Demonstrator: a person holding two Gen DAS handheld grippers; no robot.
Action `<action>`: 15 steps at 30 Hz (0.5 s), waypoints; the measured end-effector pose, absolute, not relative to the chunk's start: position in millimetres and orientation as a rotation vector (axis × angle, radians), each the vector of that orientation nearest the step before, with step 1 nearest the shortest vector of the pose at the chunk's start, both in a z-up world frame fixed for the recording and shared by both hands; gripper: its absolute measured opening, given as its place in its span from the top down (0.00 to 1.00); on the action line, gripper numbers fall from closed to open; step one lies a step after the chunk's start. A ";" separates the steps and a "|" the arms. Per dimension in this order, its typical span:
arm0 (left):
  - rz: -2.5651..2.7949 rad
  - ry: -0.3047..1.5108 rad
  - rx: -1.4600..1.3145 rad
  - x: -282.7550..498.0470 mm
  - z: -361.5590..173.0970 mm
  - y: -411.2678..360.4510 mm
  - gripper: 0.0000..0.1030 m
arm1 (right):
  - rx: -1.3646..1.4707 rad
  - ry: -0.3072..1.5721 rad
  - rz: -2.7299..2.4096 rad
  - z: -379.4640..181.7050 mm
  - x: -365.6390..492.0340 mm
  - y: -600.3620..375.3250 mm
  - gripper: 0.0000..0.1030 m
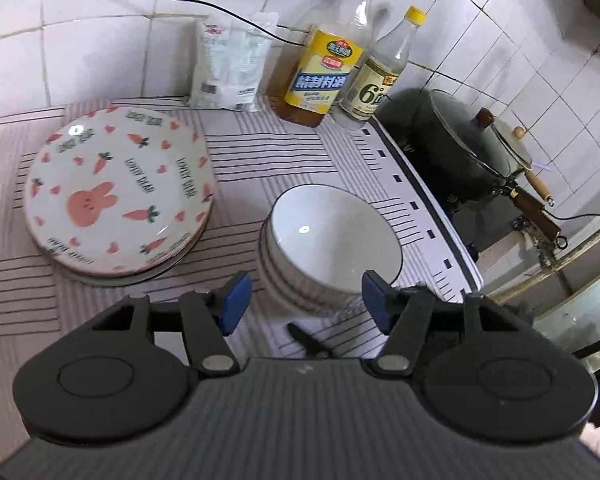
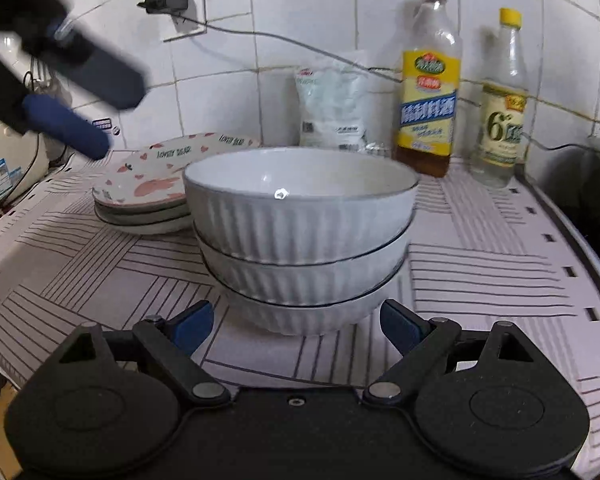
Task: Organize plates and bowls
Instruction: 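Move the left gripper to the bowl stack and grasp the top rim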
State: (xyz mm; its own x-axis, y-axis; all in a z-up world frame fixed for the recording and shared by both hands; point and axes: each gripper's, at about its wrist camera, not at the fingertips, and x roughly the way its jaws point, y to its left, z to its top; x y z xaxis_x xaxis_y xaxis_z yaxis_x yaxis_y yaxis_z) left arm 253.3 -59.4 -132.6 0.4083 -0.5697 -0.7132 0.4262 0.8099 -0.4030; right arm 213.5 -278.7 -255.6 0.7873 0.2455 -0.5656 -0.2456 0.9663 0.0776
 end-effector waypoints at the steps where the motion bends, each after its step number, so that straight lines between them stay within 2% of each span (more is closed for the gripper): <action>1: -0.637 0.961 -0.169 256.8 -134.6 -62.9 0.38 | 0.000 0.610 0.263 -258.1 214.8 -278.0 0.09; 9: -0.601 1.036 -0.348 283.0 -196.2 -65.6 0.36 | 0.002 0.580 0.271 -272.0 225.1 -273.9 0.09; 15: -0.622 1.061 -0.344 295.0 -208.4 -75.7 0.38 | 0.029 0.555 0.261 -274.0 232.2 -275.6 0.07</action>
